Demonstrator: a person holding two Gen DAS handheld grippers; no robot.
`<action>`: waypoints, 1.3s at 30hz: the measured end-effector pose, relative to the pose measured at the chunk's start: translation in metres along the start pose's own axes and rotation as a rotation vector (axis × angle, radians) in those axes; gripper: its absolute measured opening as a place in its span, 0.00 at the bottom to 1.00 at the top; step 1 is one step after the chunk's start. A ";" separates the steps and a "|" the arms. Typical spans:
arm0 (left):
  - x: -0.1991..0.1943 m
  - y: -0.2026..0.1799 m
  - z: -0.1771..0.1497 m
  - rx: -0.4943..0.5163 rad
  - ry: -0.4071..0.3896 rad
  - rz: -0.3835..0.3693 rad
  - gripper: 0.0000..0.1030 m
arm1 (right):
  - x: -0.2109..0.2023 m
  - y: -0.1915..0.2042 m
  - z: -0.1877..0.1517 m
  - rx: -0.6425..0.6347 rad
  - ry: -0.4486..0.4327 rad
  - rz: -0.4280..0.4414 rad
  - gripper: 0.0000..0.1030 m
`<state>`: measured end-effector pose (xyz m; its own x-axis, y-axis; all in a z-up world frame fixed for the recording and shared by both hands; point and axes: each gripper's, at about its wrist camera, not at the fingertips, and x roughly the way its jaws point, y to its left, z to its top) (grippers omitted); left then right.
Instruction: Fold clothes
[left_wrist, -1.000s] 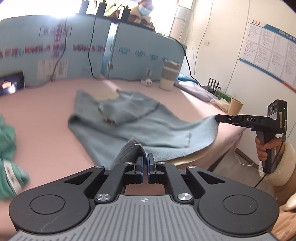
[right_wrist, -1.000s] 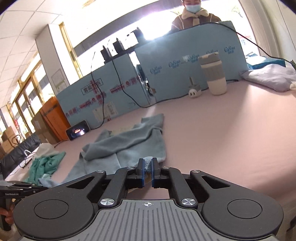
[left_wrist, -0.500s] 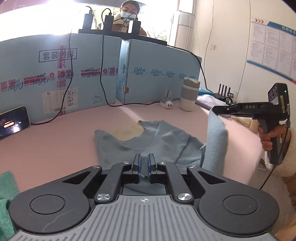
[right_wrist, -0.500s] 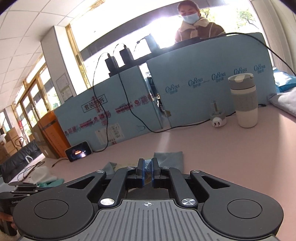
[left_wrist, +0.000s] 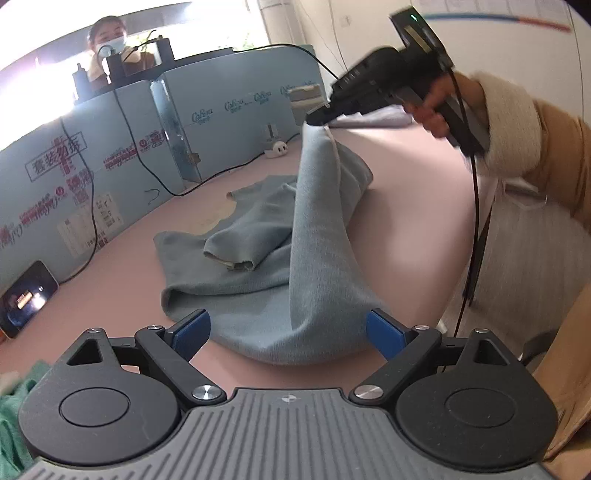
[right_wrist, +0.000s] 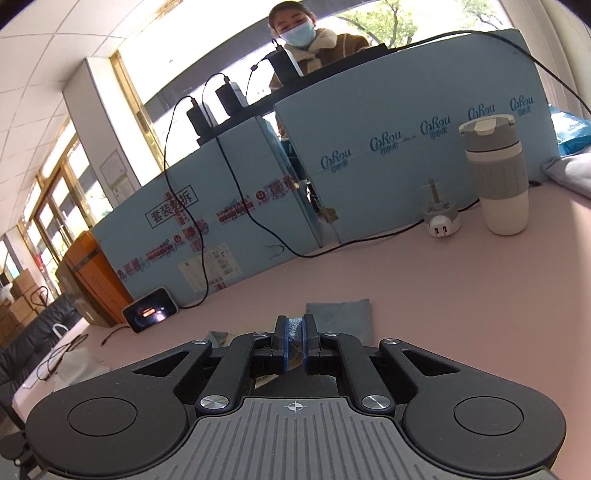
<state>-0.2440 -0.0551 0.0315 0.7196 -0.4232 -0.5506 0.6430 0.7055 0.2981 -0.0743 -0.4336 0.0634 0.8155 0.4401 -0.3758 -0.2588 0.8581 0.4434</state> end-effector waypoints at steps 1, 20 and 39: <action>-0.001 -0.005 -0.002 0.033 0.001 0.009 0.89 | 0.001 0.000 0.000 0.003 0.000 0.000 0.07; 0.009 0.032 0.014 -0.076 -0.074 -0.026 0.06 | -0.001 0.004 0.006 0.013 -0.031 0.001 0.07; 0.139 0.219 0.038 -0.538 -0.048 0.074 0.46 | 0.122 -0.021 0.061 0.096 0.033 -0.160 0.13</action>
<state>0.0070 0.0194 0.0497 0.7773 -0.3779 -0.5031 0.3743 0.9204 -0.1131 0.0620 -0.4143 0.0577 0.8243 0.3102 -0.4736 -0.0758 0.8895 0.4506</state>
